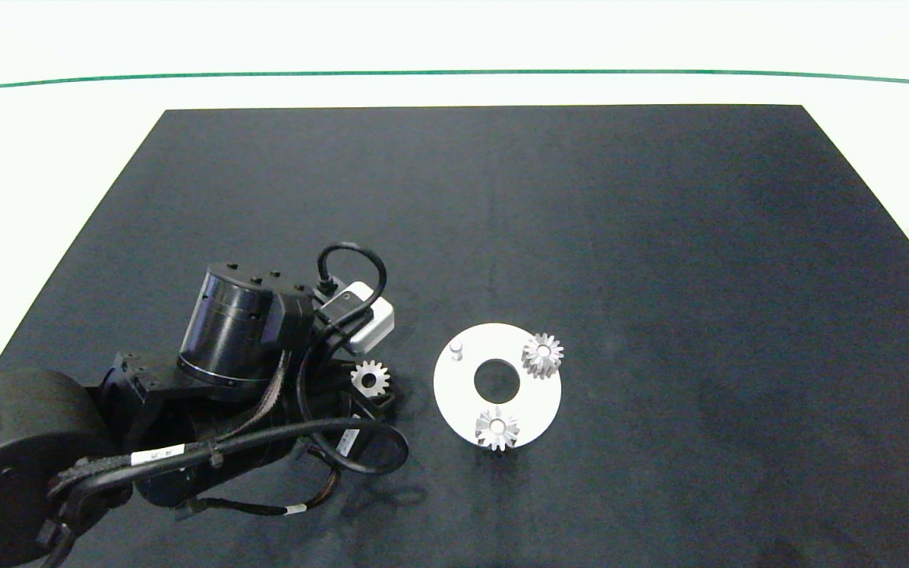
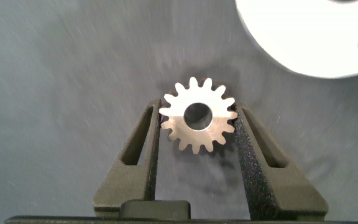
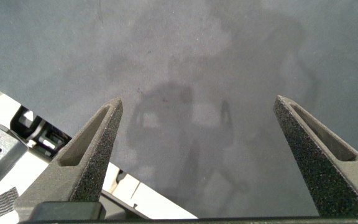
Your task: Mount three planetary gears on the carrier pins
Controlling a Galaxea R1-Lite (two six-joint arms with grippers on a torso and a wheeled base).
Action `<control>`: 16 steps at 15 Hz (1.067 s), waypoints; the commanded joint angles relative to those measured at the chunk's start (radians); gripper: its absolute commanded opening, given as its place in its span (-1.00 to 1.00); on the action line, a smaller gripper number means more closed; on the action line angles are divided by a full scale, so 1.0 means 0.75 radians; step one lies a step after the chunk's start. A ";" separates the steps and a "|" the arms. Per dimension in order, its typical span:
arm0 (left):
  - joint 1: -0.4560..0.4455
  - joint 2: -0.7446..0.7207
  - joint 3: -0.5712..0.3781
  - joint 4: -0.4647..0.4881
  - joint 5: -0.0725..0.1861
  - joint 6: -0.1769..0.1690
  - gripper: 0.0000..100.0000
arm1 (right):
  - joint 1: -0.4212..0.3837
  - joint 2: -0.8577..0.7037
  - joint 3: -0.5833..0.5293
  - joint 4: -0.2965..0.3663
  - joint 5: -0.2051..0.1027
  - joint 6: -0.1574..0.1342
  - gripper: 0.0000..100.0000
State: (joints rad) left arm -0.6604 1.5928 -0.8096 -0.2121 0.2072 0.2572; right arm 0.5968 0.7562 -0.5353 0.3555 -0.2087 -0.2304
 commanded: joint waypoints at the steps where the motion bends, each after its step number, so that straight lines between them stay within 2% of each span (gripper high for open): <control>1: -0.038 -0.013 -0.074 0.003 0.002 0.001 -1.00 | 0.006 -0.043 -0.014 0.003 -0.002 -0.006 1.00; 2: -0.050 -0.009 -0.113 0.033 0.002 0.003 -1.00 | 0.006 -0.053 -0.021 0.005 -0.002 -0.006 1.00; 5: -0.091 0.008 -0.307 0.269 0.002 0.003 -1.00 | 0.006 -0.067 -0.025 0.007 -0.002 -0.006 1.00; 6: -0.109 0.014 -0.338 0.293 0.004 0.001 -1.00 | 0.006 -0.078 -0.035 0.009 -0.002 -0.008 1.00; 11: -0.169 0.100 -0.444 0.295 0.014 -0.001 -1.00 | 0.043 -0.096 -0.035 0.015 -0.002 -0.008 1.00; 15: -0.224 0.177 -0.520 0.293 0.082 0.001 -1.00 | 0.045 -0.096 -0.037 0.013 -0.002 -0.008 1.00; 16: -0.232 0.185 -0.524 0.293 0.090 0.003 -1.00 | 0.045 -0.098 -0.037 0.013 -0.002 -0.008 1.00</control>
State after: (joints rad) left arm -0.8230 1.7060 -1.1930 0.0077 0.2721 0.2572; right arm 0.6296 0.6830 -0.5628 0.3640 -0.2087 -0.2347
